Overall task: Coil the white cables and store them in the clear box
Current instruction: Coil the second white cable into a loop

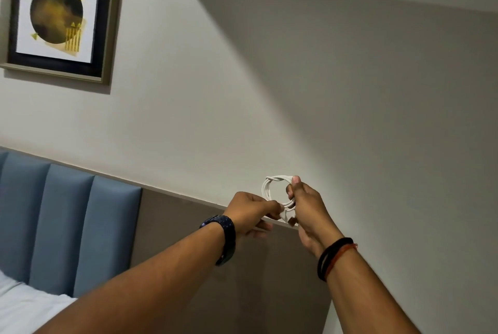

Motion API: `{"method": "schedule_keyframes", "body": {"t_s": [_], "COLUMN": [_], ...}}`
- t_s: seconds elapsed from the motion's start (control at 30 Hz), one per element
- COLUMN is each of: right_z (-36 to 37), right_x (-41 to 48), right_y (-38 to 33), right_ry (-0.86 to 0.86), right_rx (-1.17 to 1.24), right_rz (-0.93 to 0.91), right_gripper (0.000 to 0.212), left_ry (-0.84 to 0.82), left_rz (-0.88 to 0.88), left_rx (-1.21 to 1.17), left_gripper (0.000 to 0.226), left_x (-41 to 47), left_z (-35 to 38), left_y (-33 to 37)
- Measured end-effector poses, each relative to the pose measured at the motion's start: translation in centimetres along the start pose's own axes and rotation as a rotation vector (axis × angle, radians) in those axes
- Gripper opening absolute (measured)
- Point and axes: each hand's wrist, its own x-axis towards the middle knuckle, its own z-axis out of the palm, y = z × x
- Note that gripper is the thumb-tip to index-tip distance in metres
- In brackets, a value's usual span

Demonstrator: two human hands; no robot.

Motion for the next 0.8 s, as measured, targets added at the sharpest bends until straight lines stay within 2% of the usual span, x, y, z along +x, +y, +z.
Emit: {"method": "schedule_keyframes", "body": {"t_s": [0.07, 0.17, 0.3, 0.4, 0.47, 0.57, 0.7, 0.8], "right_z": [-0.4, -1.6, -2.5, -2.3, -2.1, -1.8, -1.5, -1.4], "right_x": [0.0, 0.1, -0.3, -0.5, -0.7, -1.0, -1.5, -1.7], "right_y": [0.2, 0.6, 1.3, 1.2, 1.0, 0.9, 0.7, 0.6], "right_ry": [0.003, 0.017, -0.066, -0.147, -0.191, -0.231, -0.236, -0.248], "right_rx": [-0.039, -0.049, 0.104, 0.262, 0.325, 0.351, 0.377, 0.442], "right_rz": [-0.008, 0.006, 0.099, 0.158, 0.172, 0.169, 0.156, 0.136], "right_gripper": [0.042, 0.044, 0.049, 0.052, 0.052, 0.050, 0.047, 0.045], "left_ry": [0.012, 0.035, 0.104, 0.253, 0.385, 0.512, 0.476, 0.329], "left_rz": [0.002, 0.081, 0.177, 0.278, 0.295, 0.226, 0.213, 0.237], "left_rx": [0.012, 0.170, 0.275, 0.370, 0.308, 0.065, -0.096, -0.163], "left_gripper": [0.014, 0.015, 0.015, 0.014, 0.011, 0.014, 0.005, 0.007], "left_x": [0.0, 0.5, 1.5, 2.2, 2.1, 2.0, 1.7, 1.5], "left_z": [-0.5, -2.2, -4.8, -4.2, -3.2, -2.1, -0.3, 0.8], "left_y": [-0.2, -0.9, -1.6, -2.3, -2.7, -2.8, -2.6, -2.4]}}
